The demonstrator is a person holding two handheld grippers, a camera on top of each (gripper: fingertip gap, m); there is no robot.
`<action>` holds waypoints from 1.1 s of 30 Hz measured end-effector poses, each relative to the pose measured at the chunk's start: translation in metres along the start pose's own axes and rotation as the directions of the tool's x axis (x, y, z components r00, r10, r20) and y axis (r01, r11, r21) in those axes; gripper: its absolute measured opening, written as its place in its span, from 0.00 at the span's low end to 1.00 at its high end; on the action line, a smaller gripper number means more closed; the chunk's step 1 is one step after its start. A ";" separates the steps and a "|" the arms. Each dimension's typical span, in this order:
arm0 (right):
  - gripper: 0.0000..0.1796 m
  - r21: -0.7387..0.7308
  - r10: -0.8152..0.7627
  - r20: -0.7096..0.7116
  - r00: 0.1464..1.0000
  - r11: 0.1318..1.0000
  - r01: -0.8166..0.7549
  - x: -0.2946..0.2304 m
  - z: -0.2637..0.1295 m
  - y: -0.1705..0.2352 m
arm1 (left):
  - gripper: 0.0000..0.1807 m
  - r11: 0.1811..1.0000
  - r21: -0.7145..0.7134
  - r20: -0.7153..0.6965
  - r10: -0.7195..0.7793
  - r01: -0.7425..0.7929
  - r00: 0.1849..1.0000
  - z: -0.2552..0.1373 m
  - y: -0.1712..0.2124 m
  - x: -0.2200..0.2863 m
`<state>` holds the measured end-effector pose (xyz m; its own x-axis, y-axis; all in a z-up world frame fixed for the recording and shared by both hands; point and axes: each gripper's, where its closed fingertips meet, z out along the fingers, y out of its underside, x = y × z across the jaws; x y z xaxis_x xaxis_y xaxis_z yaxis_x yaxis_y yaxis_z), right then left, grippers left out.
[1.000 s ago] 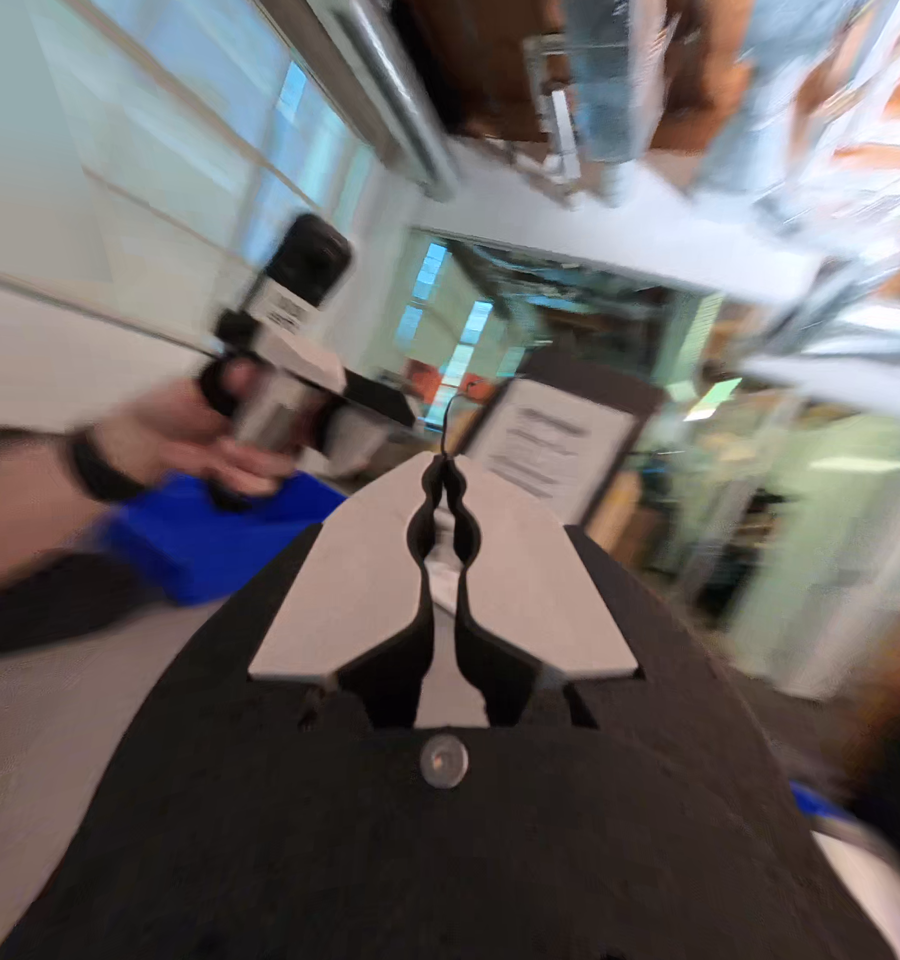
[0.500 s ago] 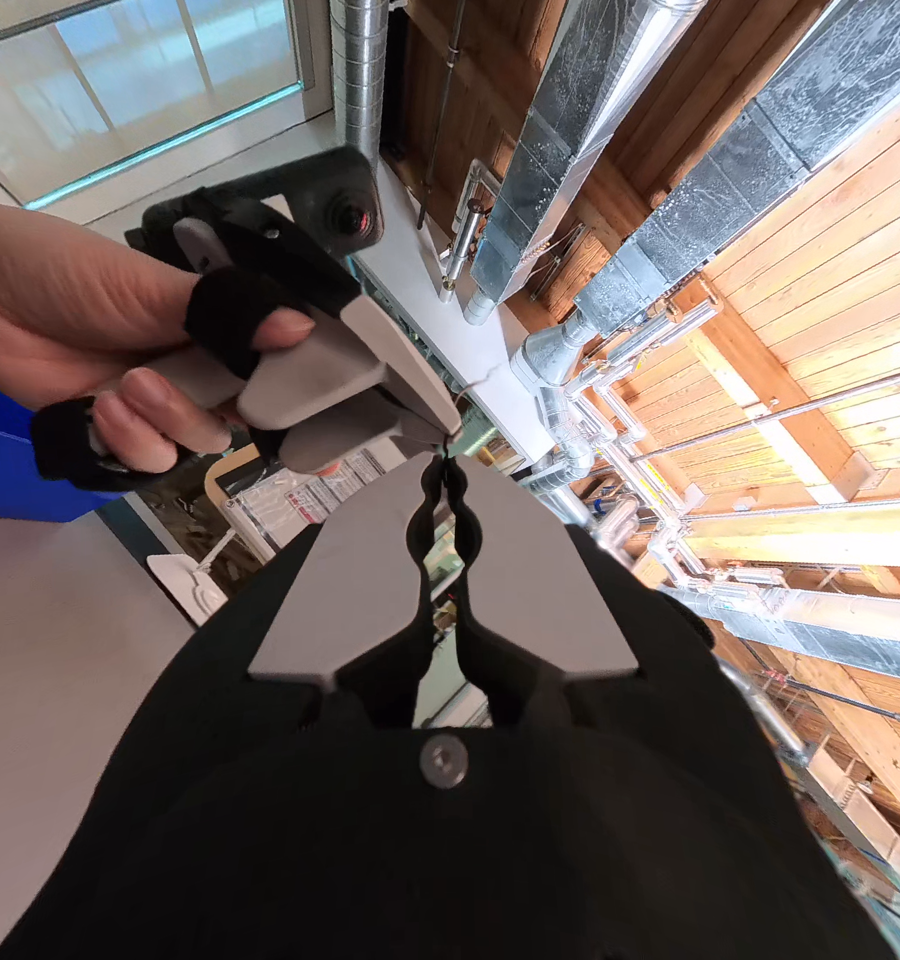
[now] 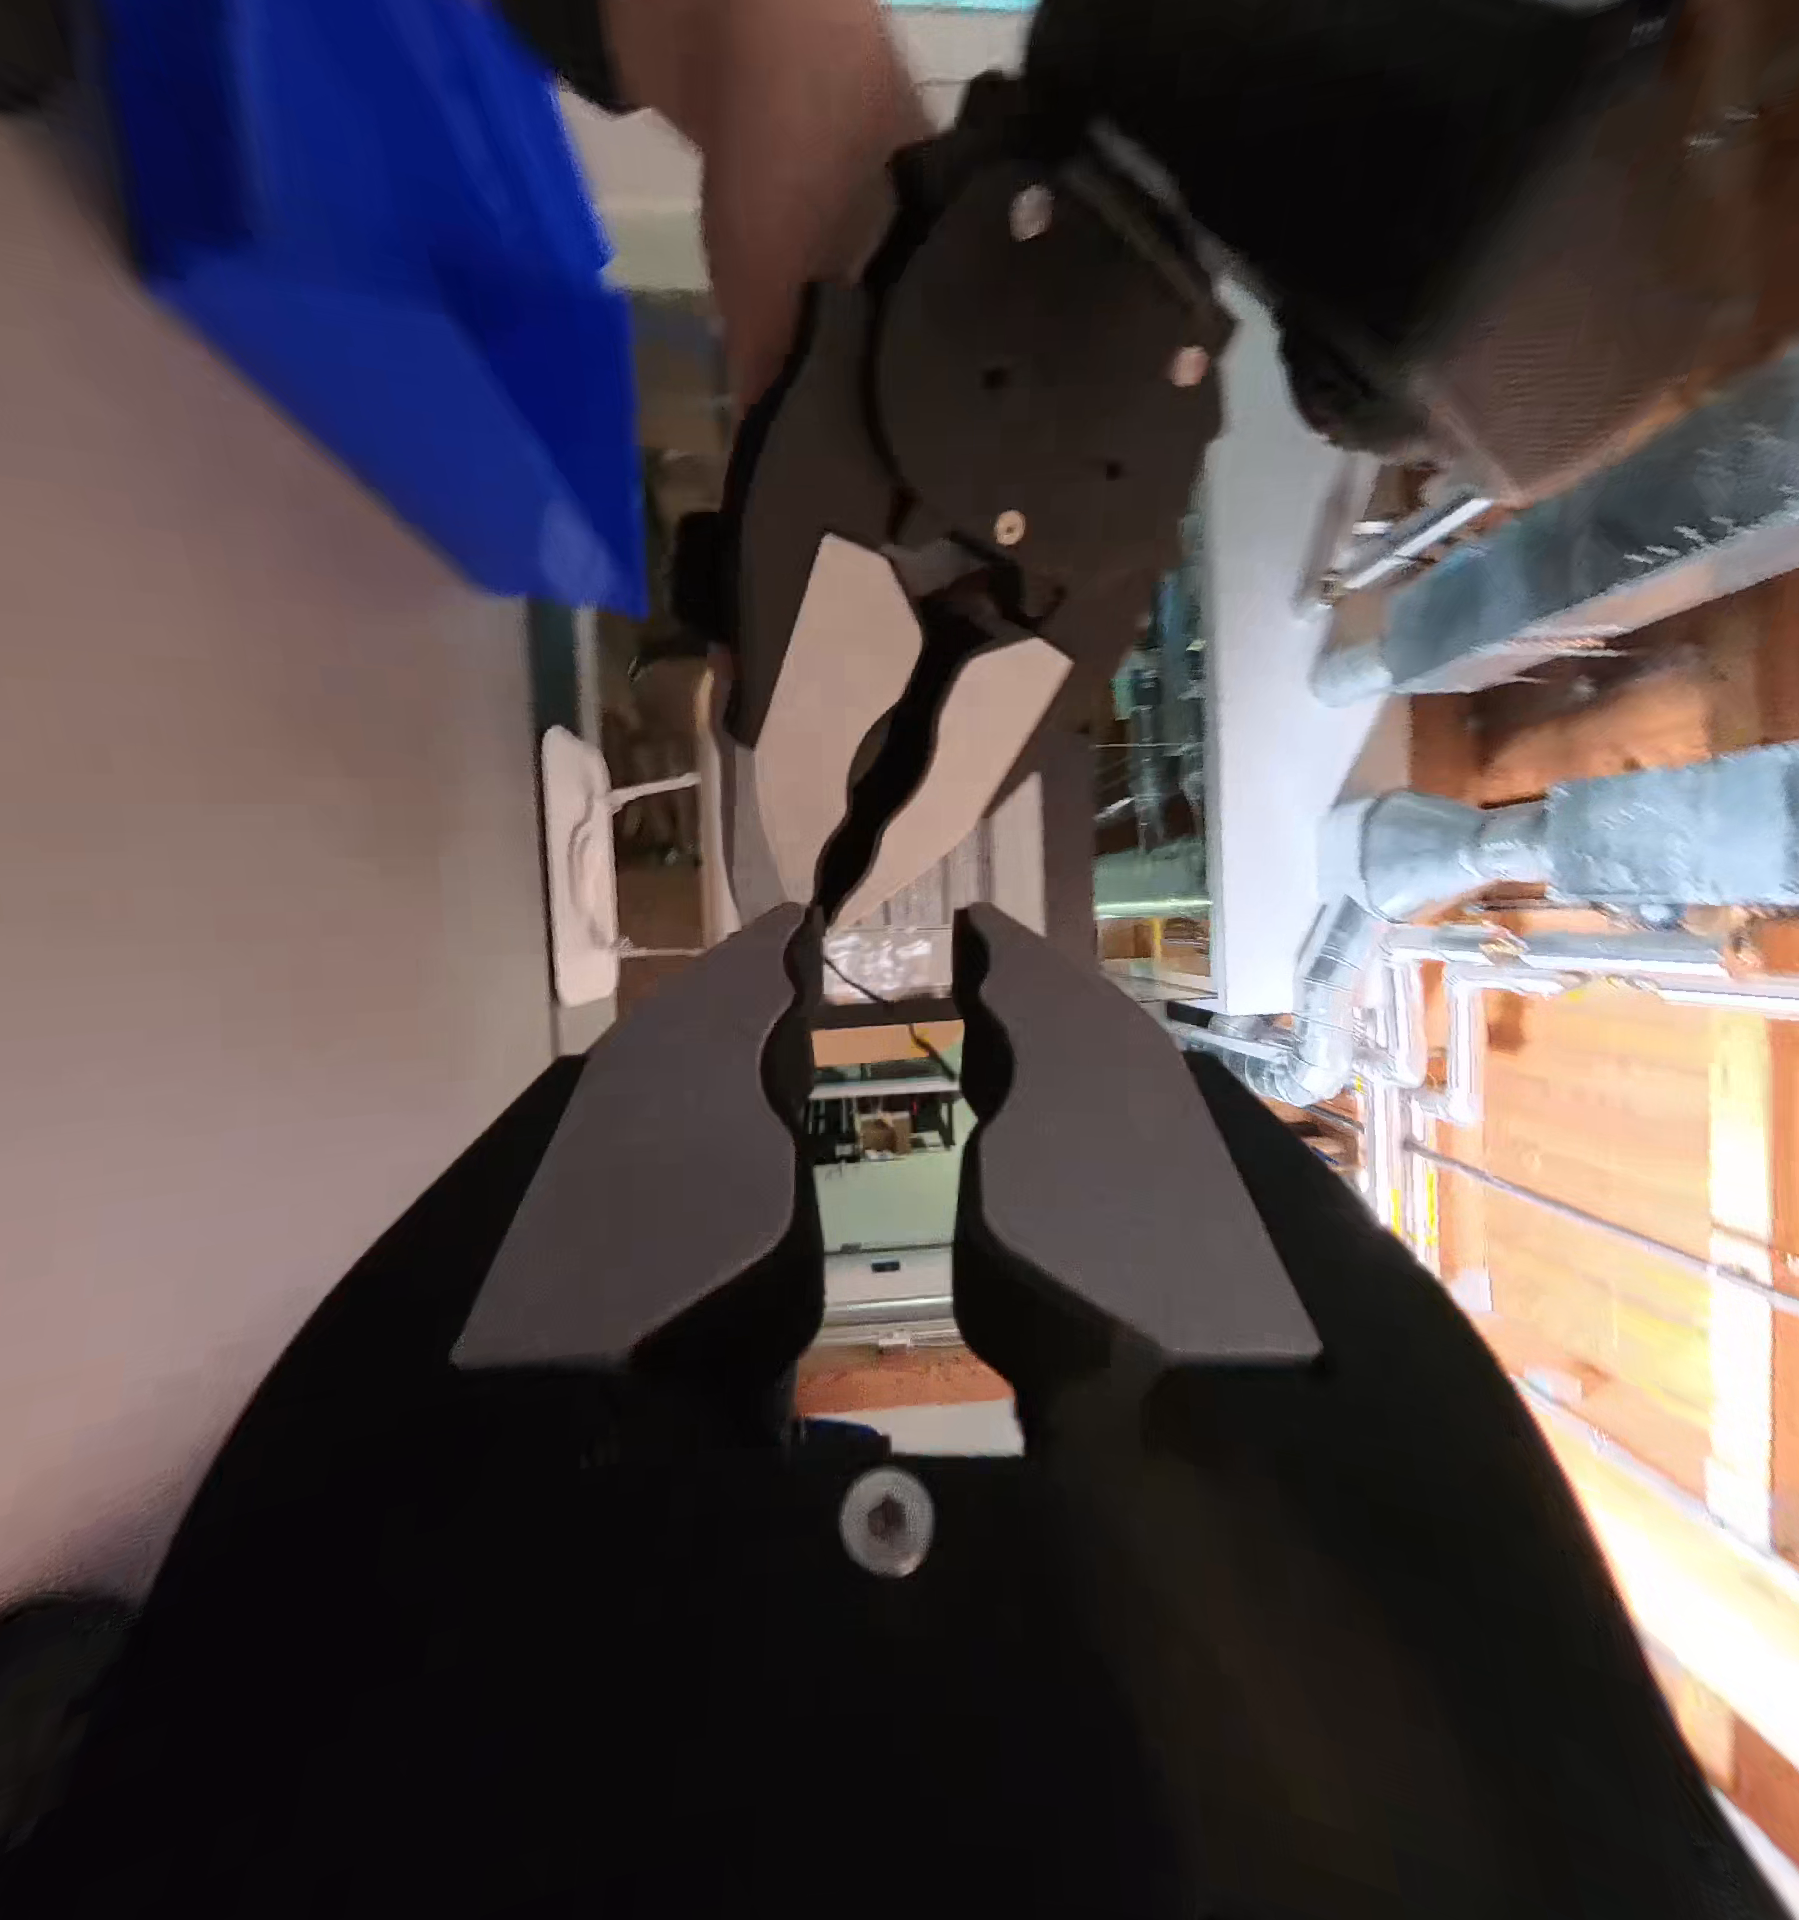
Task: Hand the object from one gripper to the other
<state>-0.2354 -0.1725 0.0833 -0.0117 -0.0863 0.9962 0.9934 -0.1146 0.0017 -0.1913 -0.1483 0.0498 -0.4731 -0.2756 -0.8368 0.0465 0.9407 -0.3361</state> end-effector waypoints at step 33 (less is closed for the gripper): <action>0.01 -0.395 0.885 -0.454 0.100 -0.100 -0.913 -0.077 -0.004 0.331 | 0.11 0.622 0.498 -0.037 -0.680 0.604 0.732 -0.085 0.001 -0.095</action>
<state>0.0935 -0.2078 0.0072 0.8267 -0.5592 0.0616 -0.1333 -0.3010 -0.9442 -0.2212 -0.1045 0.1656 -0.4107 -0.8343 -0.3677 0.1814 0.3205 -0.9297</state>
